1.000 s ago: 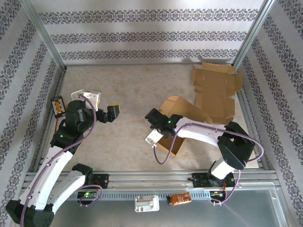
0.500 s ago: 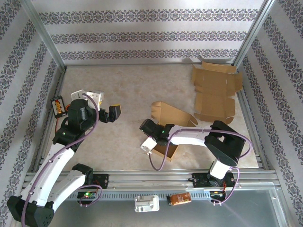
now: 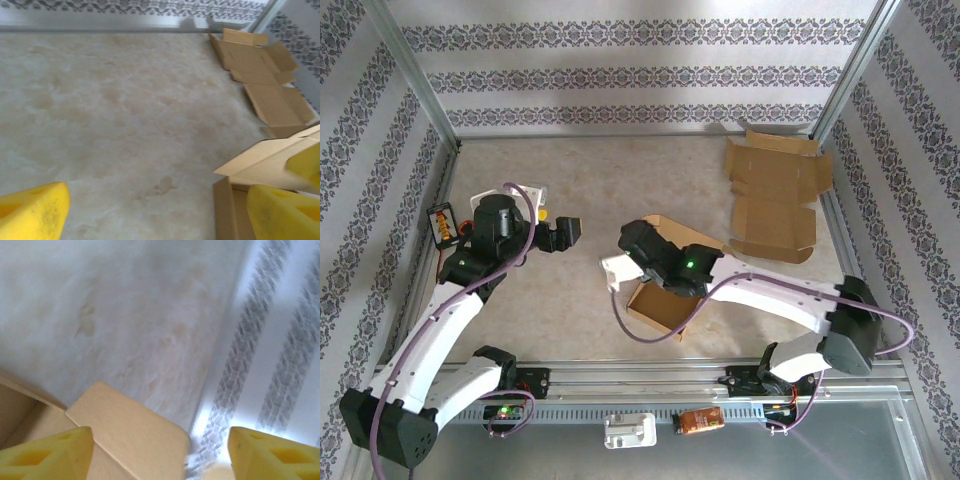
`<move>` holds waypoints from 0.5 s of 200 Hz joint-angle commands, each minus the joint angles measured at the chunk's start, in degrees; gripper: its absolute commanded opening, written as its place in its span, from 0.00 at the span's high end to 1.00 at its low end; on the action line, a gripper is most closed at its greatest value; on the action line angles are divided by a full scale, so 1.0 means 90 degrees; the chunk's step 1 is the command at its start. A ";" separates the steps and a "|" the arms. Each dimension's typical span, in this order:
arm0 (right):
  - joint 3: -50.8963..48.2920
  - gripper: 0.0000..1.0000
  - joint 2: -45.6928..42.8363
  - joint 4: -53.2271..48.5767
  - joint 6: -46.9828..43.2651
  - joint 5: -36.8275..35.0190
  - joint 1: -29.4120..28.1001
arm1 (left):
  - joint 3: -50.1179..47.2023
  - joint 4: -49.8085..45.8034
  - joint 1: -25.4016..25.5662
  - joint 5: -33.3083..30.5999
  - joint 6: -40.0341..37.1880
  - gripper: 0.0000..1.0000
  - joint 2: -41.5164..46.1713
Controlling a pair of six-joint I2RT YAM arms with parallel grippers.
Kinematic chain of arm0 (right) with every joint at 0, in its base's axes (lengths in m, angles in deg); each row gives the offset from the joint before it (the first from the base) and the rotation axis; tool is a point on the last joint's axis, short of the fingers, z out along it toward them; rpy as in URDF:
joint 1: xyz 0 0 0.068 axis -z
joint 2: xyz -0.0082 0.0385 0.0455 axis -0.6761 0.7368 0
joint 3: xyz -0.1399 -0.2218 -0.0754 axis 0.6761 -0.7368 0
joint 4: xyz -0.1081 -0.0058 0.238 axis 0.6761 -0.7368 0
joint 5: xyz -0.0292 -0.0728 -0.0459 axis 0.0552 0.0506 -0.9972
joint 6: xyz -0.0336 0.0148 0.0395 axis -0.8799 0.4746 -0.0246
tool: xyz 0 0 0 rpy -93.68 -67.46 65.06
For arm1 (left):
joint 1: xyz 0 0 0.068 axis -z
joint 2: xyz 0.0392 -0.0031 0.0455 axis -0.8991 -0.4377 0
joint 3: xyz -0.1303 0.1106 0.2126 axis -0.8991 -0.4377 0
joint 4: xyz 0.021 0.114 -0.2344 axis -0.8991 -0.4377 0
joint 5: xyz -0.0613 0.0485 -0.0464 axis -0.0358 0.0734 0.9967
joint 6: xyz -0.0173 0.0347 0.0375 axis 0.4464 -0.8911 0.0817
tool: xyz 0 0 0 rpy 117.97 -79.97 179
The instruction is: Fold the paper box
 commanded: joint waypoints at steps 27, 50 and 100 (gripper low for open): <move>0.0353 0.25 -0.2066 -0.3641 1.0054 -0.0985 -0.0063 | 0.0277 -0.0579 0.0577 0.1964 -0.0679 0.12 -0.0008; -0.0275 0.26 -0.2982 -0.4229 1.2817 -0.0030 -0.0051 | 0.0529 -0.1396 0.1583 0.2219 -0.1766 0.09 -0.0102; -0.2692 0.11 -0.3825 -0.3785 1.5316 0.1515 0.0149 | 0.0154 -0.1628 0.2920 0.2312 -0.2694 0.02 -0.0138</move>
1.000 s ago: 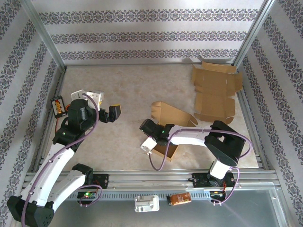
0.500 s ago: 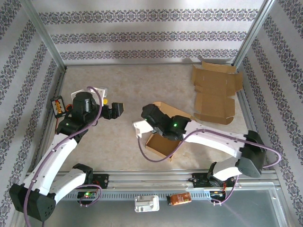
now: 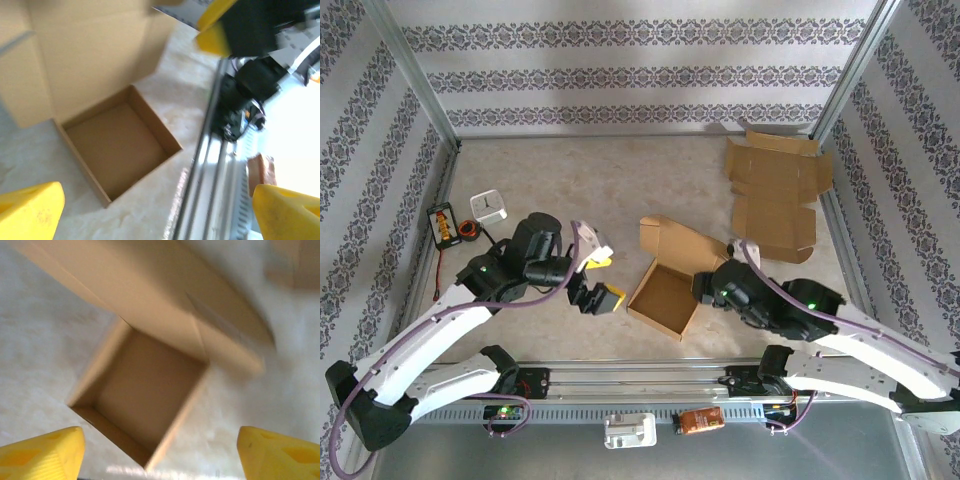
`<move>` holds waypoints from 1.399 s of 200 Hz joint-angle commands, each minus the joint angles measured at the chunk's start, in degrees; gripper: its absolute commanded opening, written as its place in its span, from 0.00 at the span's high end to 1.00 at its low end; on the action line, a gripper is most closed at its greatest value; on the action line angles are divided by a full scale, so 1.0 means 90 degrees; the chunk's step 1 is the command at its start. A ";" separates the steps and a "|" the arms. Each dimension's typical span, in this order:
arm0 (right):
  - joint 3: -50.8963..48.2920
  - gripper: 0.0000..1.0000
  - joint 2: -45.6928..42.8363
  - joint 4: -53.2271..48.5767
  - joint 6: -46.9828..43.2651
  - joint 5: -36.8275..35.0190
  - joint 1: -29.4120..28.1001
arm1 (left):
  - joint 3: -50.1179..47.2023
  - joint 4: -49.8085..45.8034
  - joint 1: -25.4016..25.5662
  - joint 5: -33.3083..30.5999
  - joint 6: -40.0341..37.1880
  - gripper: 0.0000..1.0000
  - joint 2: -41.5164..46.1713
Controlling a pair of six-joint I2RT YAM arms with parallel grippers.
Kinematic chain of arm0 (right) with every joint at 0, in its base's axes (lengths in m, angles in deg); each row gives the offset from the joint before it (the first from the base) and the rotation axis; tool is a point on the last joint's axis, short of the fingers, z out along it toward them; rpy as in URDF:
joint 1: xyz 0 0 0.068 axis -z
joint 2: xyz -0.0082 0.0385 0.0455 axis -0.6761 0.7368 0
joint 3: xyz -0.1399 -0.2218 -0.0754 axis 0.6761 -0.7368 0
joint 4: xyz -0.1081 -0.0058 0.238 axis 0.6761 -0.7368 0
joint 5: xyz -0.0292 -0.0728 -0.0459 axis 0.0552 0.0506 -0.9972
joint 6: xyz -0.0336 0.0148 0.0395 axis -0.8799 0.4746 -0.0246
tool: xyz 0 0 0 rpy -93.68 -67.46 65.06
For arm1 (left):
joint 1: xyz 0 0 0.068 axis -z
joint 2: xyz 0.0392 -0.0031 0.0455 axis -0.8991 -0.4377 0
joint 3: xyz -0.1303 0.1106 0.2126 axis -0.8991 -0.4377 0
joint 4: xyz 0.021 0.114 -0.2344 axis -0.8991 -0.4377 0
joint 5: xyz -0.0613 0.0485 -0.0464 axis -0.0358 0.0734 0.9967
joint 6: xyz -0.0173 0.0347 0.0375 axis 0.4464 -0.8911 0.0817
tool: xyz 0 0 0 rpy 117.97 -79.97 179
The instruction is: Fold the paper box
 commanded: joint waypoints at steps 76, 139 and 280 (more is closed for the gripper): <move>-0.1949 0.13 0.1892 0.3057 0.2098 0.0890 0.0472 | -0.0159 -0.0304 0.0534 -0.0471 -0.0608 0.07 -0.0159; -0.1512 0.72 0.3127 0.3155 0.1693 0.0021 0.0466 | 0.0145 -0.0329 0.0433 -0.2013 0.0634 0.11 -0.0398; 0.2495 0.85 0.7304 0.3850 -0.3463 0.2063 0.2336 | 0.0217 -0.0419 -0.3279 -0.0499 0.2915 0.02 -0.0553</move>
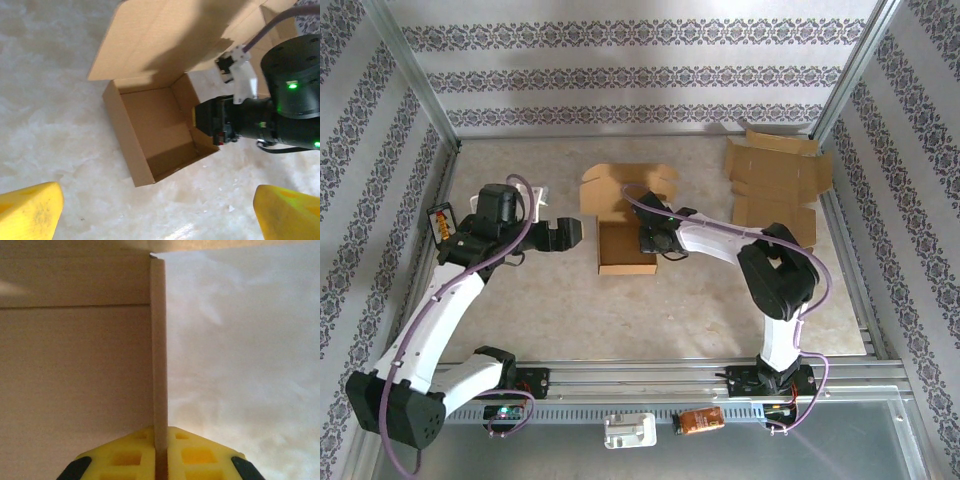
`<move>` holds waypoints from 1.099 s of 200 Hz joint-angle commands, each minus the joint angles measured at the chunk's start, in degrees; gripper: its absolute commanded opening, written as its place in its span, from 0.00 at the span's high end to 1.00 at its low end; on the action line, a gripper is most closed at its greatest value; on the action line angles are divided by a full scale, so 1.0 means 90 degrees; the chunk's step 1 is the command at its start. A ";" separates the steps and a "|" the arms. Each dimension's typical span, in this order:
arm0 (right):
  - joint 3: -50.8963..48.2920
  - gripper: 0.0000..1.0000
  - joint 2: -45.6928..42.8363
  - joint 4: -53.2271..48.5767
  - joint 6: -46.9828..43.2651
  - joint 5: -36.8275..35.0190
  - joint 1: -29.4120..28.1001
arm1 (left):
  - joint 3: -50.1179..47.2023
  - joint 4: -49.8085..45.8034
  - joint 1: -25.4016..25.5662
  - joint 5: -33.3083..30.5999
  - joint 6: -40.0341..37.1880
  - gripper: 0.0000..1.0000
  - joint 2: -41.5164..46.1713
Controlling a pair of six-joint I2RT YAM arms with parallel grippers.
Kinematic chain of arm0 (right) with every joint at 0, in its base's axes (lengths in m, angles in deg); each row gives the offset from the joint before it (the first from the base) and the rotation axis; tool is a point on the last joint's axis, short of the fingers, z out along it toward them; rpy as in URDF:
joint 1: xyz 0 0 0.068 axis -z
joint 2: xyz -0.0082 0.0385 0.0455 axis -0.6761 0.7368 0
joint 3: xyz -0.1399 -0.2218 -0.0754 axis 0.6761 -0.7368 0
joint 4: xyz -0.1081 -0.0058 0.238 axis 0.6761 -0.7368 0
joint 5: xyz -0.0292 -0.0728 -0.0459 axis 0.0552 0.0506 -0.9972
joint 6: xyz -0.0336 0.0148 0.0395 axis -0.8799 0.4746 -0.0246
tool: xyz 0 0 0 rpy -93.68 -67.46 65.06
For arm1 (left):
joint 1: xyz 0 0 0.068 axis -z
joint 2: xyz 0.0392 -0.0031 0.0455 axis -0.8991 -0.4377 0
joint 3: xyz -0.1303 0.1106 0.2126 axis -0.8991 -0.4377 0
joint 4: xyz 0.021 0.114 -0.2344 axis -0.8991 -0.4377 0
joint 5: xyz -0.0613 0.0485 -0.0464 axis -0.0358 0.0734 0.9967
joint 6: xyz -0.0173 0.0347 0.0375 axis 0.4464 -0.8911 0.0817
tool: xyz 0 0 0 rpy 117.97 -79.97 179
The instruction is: Fold the paper box
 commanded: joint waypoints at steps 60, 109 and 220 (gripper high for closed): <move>0.0144 0.53 -0.0150 -0.0379 -0.0825 0.0464 -0.0044 | -0.0483 0.0562 -0.0329 0.0564 0.0529 0.01 0.0203; -0.0170 0.30 -0.1992 -0.0461 -0.1268 0.0710 0.0161 | -0.0174 0.0522 -0.0336 0.0207 -0.0050 0.02 -0.0026; 0.1122 0.13 -0.1045 0.0072 -0.4518 0.4640 0.2181 | 0.1040 0.0481 -0.0341 -0.0121 -0.2238 0.02 -0.1760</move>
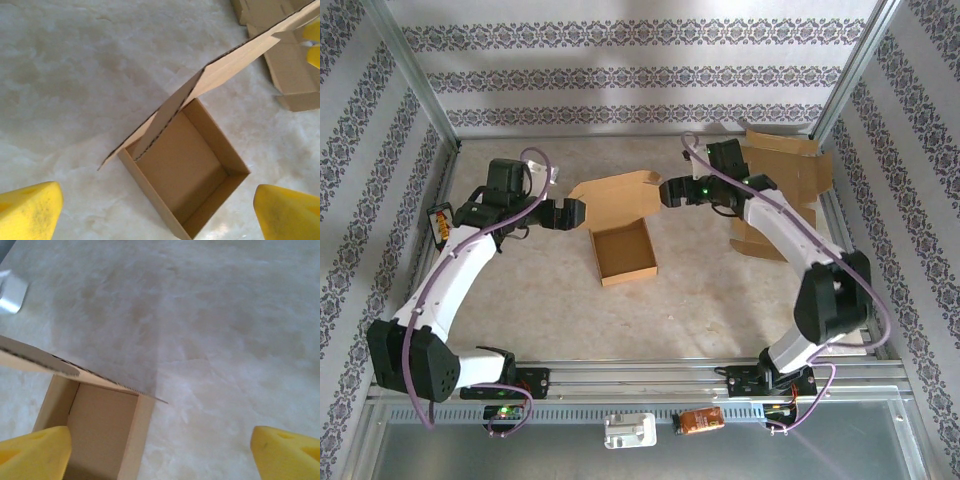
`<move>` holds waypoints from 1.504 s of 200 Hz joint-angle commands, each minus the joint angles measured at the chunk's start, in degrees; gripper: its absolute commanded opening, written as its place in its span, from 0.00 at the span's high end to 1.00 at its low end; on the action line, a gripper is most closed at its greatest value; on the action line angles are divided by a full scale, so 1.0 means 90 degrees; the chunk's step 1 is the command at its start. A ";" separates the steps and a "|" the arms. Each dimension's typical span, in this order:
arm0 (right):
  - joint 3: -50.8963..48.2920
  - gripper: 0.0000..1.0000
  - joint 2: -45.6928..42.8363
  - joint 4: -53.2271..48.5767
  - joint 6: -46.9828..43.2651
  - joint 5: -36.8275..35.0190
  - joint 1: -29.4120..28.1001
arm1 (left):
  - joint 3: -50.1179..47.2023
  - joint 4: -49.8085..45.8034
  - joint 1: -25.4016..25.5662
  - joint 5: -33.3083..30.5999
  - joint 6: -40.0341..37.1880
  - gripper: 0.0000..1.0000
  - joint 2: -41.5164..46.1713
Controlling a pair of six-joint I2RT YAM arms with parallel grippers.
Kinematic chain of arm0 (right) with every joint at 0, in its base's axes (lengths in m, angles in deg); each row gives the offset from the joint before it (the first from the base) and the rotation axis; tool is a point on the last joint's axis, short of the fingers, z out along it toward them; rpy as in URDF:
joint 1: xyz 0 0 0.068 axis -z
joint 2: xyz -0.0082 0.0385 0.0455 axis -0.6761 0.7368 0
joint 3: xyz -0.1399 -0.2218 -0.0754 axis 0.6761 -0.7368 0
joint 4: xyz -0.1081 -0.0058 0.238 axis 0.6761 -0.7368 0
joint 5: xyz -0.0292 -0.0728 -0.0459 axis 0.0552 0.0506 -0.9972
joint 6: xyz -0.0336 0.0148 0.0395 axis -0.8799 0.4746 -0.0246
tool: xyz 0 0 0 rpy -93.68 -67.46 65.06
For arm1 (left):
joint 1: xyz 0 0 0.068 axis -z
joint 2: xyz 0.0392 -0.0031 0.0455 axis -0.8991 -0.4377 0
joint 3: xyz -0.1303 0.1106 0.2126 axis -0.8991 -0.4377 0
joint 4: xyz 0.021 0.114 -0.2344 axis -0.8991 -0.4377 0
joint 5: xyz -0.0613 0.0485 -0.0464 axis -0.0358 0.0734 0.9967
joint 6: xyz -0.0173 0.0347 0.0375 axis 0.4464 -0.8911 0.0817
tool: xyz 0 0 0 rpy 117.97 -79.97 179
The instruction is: Fold the paper box
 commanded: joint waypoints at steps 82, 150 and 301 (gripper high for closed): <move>0.0865 0.49 0.1285 0.0358 -0.0896 0.0883 -0.0422 | 0.0036 0.0737 -0.0085 0.0048 -0.0313 0.21 -0.0848; 0.0697 0.53 0.0998 -0.0039 -0.1014 -0.0309 -0.0548 | 0.0152 0.0585 0.0060 -0.0010 -0.0261 0.38 -0.1247; 0.0316 0.90 0.0792 0.0319 0.0994 -0.1589 -0.1498 | 0.0056 0.1086 0.0891 -0.0892 0.1810 0.83 -0.1541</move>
